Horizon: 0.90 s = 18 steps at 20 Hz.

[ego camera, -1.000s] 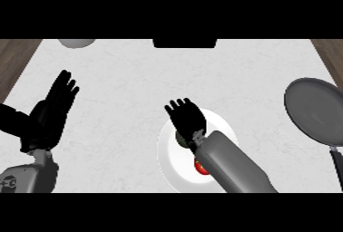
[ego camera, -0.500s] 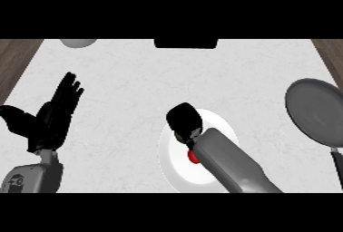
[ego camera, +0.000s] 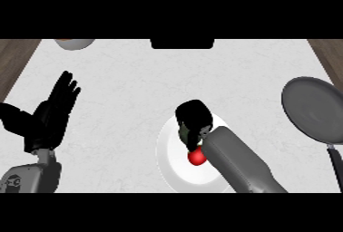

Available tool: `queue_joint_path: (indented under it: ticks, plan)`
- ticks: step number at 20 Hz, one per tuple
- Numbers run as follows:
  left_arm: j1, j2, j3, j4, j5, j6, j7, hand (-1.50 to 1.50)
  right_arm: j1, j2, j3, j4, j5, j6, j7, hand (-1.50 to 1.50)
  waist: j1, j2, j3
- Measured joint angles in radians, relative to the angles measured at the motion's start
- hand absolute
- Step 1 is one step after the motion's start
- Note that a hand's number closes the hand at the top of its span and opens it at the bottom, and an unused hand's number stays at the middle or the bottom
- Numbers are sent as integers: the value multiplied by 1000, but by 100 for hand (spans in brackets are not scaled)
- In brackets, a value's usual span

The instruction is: Pick the squash from the plate and place it in the pan

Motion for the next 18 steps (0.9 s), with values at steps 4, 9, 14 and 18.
queue_joint_path:
  ticks: [4,9,14,18]
  plan:
    - [28,-2,4,-18,-3,7,-5,0,64,-51,-134,-37,-55,-55,130,150,-16,-6,1]
    - [39,8,19,-11,4,-2,-14,0,138,-129,-153,-223,13,-122,278,150,-26,-4,-1]
    - [31,7,19,-4,1,1,-11,0,141,-221,-139,-461,129,-136,397,150,-36,-7,-2]
    - [38,14,25,-17,14,-13,-5,0,169,-281,-135,-699,189,-58,495,150,-29,-5,-2]
